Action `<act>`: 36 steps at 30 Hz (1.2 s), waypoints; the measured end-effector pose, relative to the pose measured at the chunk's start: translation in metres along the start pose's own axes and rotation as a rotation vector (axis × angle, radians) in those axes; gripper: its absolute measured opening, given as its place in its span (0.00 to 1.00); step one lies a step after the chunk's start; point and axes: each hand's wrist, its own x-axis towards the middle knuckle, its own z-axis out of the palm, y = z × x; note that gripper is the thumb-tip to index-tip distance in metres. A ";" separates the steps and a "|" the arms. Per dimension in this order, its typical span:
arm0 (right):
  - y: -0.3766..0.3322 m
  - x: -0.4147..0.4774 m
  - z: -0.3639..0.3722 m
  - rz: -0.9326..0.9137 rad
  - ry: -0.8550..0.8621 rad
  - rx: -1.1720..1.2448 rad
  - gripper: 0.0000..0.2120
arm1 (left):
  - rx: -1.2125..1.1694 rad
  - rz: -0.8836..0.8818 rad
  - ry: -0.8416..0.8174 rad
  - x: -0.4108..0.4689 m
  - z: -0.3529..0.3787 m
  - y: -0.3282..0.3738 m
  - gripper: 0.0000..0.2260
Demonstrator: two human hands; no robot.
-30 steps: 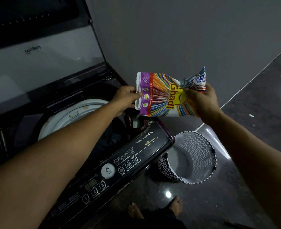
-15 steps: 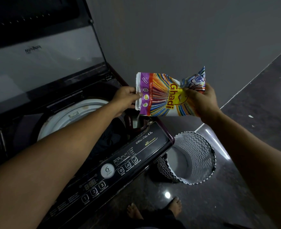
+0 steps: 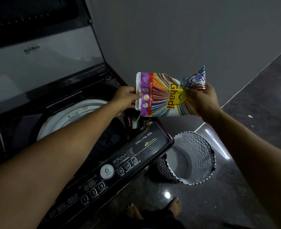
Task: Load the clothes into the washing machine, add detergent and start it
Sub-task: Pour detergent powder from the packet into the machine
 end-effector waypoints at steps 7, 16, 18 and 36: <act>-0.002 0.000 0.001 -0.014 -0.006 0.002 0.12 | 0.000 0.005 -0.003 -0.001 0.000 0.000 0.12; 0.000 0.004 -0.001 0.002 -0.016 0.012 0.16 | -0.005 0.011 0.002 -0.003 -0.001 0.006 0.11; -0.002 0.004 -0.001 -0.012 -0.010 0.020 0.15 | -0.010 0.014 0.002 -0.004 0.001 0.008 0.10; 0.007 0.012 -0.007 -0.012 -0.032 0.020 0.13 | 0.018 0.010 0.015 -0.003 0.005 0.008 0.12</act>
